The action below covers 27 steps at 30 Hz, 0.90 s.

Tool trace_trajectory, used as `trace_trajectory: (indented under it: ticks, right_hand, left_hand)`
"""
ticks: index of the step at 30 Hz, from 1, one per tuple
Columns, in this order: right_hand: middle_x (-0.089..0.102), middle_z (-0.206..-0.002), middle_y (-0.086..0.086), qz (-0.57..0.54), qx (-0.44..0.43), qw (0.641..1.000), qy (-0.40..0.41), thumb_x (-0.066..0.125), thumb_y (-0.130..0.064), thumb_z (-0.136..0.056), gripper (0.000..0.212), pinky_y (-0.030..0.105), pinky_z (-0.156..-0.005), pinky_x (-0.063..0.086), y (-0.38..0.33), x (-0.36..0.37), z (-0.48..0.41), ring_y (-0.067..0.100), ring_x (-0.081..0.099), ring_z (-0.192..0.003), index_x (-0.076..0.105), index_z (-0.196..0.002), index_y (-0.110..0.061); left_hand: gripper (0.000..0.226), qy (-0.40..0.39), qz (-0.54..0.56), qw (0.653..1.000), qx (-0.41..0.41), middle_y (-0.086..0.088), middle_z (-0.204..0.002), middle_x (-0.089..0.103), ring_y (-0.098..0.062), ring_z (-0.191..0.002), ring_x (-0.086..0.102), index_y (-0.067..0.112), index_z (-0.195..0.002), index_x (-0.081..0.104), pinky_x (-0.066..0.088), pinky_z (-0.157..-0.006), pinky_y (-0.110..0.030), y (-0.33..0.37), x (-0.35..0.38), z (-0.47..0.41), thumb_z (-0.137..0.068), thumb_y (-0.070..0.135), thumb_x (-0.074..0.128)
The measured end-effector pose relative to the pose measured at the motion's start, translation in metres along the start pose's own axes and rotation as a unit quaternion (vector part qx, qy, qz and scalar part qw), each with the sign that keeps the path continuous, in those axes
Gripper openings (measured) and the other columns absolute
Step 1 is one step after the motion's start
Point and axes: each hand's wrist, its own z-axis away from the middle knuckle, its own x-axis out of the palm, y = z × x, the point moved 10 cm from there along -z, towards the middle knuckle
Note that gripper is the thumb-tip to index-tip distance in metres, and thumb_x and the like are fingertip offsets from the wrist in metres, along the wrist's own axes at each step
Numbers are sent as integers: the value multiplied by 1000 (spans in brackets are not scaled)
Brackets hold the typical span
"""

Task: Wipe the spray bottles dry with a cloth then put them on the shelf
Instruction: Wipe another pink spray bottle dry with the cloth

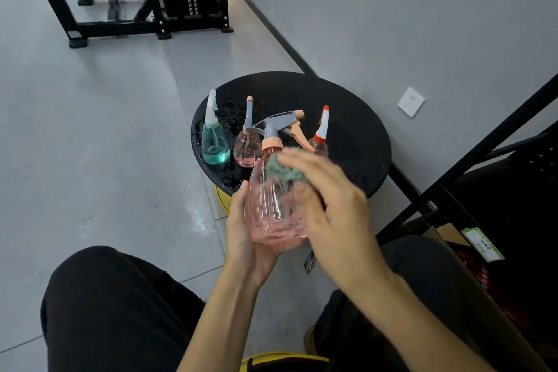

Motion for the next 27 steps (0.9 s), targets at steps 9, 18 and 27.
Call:
trace_trajectory:
  ticks: [9, 18, 27]
  right_hand:
    - [59, -129, 8, -95, -126, 986, 47, 46, -1, -97, 30, 17, -104, 37, -64, -19, -78, 11, 52, -123, 59, -124, -1]
    - [53, -139, 4, 140, -179, 968, -102, 50, -5, -94, 35, 26, -114, 24, -4, 27, -94, 26, 37, -136, 59, -128, -8]
    - [8, -160, -12, 223, -116, 928, -275, 14, -54, -96, 62, 44, -118, -7, 31, 45, -68, 6, -8, -147, 20, -152, -26]
  left_hand:
    - [55, -2, -77, 997, -29, -2, -84, 74, -23, -70, 71, 25, -80, 79, 53, -68, -39, -10, -2, 2, -94, 55, 35]
    - [53, -1, -62, 998, -32, -9, -99, 74, -28, -79, 71, 17, -110, 68, 55, -62, -39, -4, 0, 6, -93, 56, 38]
    - [56, -6, -71, 997, -29, -11, -103, 73, -30, -80, 70, 16, -112, 69, 54, -69, -40, -1, 5, 8, -92, 58, 39]
